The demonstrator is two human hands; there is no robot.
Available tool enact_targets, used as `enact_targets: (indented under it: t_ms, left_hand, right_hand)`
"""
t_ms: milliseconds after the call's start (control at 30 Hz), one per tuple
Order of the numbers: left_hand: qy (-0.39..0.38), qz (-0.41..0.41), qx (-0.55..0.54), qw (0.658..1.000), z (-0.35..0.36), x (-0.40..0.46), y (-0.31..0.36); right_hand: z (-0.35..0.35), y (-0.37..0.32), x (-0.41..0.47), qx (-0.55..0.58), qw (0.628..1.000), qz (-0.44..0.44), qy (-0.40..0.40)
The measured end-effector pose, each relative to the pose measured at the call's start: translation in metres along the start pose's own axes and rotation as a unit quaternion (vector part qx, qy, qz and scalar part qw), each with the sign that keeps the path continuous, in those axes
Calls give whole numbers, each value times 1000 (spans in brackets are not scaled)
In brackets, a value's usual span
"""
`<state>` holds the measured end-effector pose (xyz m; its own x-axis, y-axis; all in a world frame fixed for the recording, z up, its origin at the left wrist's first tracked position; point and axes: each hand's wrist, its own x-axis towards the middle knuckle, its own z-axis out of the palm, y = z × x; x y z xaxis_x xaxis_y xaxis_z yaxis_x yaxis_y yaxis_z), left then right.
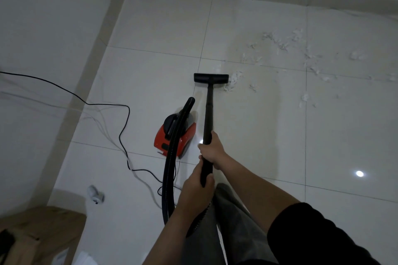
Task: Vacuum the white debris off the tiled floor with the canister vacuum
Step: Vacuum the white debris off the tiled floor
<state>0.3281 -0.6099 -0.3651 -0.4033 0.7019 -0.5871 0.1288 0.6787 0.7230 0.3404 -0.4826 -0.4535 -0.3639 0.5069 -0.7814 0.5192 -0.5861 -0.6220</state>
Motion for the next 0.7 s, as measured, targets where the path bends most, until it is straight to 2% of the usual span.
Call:
enact_targets:
  t_ms: [467, 700]
  left_hand:
    - [-42, 1, 53, 998, 10, -7, -12]
    - [-58, -6, 55, 997, 4, 1, -11]
  right_hand:
    - [-6, 32, -9, 21, 998, 63, 20]
    - [-4, 28, -2, 22, 997, 62, 38]
